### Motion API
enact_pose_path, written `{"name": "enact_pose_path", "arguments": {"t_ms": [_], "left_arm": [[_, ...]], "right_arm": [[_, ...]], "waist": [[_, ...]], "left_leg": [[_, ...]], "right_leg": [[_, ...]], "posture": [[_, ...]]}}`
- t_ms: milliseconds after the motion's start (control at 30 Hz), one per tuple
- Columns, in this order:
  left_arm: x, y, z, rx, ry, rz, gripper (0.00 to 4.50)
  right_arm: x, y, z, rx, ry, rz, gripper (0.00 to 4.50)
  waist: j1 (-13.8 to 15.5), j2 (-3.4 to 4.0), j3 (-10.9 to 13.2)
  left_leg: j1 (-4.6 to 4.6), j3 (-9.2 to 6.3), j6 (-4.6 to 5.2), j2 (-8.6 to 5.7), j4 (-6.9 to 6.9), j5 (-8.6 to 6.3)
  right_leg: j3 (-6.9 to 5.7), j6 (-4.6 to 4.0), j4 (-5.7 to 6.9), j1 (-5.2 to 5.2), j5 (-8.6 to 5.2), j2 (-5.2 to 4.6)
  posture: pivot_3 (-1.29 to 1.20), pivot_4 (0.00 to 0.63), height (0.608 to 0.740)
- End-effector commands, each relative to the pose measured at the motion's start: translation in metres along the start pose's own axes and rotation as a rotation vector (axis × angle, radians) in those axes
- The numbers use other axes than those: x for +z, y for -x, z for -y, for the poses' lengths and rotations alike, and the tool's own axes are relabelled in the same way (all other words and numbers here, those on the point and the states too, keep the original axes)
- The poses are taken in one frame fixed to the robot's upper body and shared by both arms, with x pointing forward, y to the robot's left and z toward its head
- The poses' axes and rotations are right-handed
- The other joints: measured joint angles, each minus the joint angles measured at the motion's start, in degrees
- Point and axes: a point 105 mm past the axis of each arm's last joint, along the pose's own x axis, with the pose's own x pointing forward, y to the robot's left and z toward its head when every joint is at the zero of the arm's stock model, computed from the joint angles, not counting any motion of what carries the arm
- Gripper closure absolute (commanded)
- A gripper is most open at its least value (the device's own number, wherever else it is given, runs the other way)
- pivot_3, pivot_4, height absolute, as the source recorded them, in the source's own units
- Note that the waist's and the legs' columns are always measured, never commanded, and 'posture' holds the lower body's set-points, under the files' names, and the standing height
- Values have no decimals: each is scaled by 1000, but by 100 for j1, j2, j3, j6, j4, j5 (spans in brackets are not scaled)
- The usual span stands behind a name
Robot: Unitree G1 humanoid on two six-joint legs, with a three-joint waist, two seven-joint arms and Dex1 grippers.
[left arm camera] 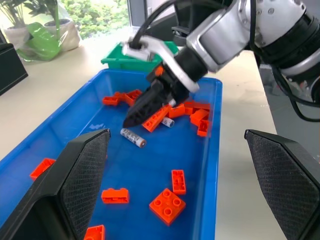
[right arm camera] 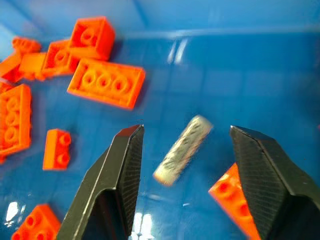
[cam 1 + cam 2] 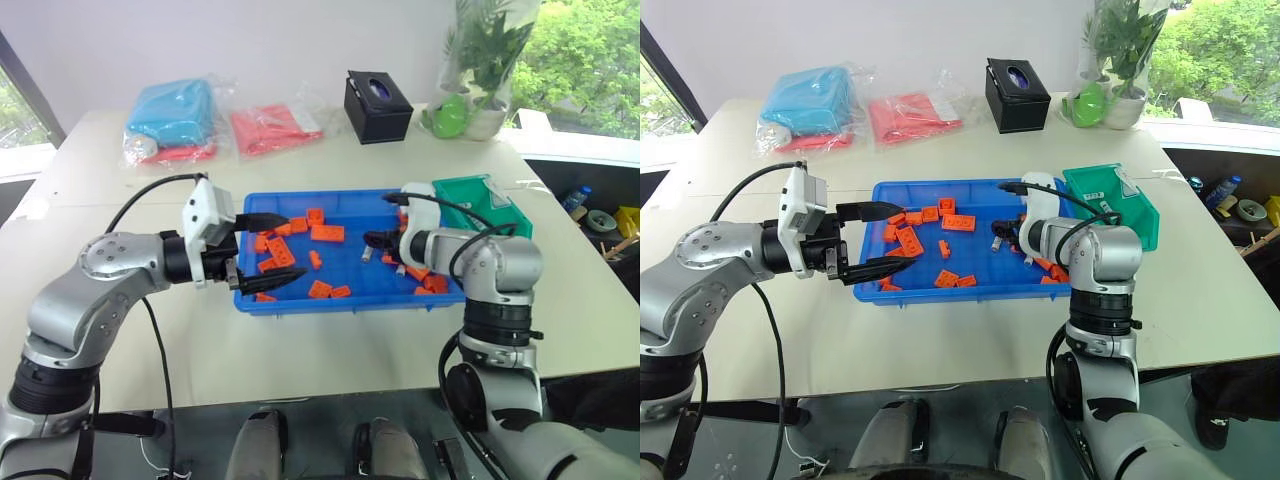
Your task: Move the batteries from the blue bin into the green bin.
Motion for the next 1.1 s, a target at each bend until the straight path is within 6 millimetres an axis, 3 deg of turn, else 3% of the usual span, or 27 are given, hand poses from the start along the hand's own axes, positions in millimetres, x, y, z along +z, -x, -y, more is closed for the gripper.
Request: {"name": "enact_pose_path", "arguments": {"t_ms": [33, 267, 400, 500, 633, 833, 967, 1100], "left_arm": [[9, 0, 2, -8, -41, 19, 0], [11, 2, 3, 2, -43, 18, 0], [11, 4, 3, 12, -44, 16, 0], [12, 6, 2, 19, -43, 17, 0], [11, 5, 1, 22, -41, 20, 0], [7, 1, 1, 10, -35, 28, 0], [7, -2, 1, 1, -38, 34, 0], [8, -4, 0, -8, -44, 39, 0]], "right_arm": [[-3, -6, -1, -9, 0, 4, 1609], [-25, -28, -5, 14, 13, -60, 1609], [-30, -33, -7, 31, 19, -65, 2851], [-25, -29, -10, 51, 22, -50, 4410], [5, -10, -4, 58, 21, 44, 4428], [73, 46, 64, -117, -51, 265, 4428], [87, 76, 108, -238, -78, 314, 4428], [85, 94, 148, -361, -87, 313, 4428]], "waist": [[-1, 3, 2], [-14, 4, 2], [-13, -3, -2], [-11, -3, -3], [2, 0, -1], [30, 23, 14], [0, 6, 3], [-24, 13, 7]], "left_leg": [[0, 0, 0, 0, 0, 0], [1, 0, 0, 0, 0, 0], [2, -1, 0, 1, 0, 0], [2, -2, -1, 1, 0, 0], [1, -2, -1, 1, 0, -1], [-17, -3, -1, -7, 9, 0], [-13, -3, 1, -6, -5, 0], [-12, 2, 2, -3, -5, 0]], "right_leg": [[0, 0, 0, 0, 0, 0], [0, 0, 0, 0, 0, 0], [0, 0, 2, 1, 0, 0], [0, 0, 1, 1, -1, 0], [0, -1, 1, 1, -1, 0], [0, -5, -11, -2, 1, -2], [-1, -2, -14, -3, 1, -1], [-1, -1, -13, -6, 2, 0]], "posture": [[0, 150, 651], [0, 150, 651], [0, 150, 651], [0, 150, 651], [0, 150, 651], [0, 150, 651], [0, 150, 651], [0, 150, 651]]}}
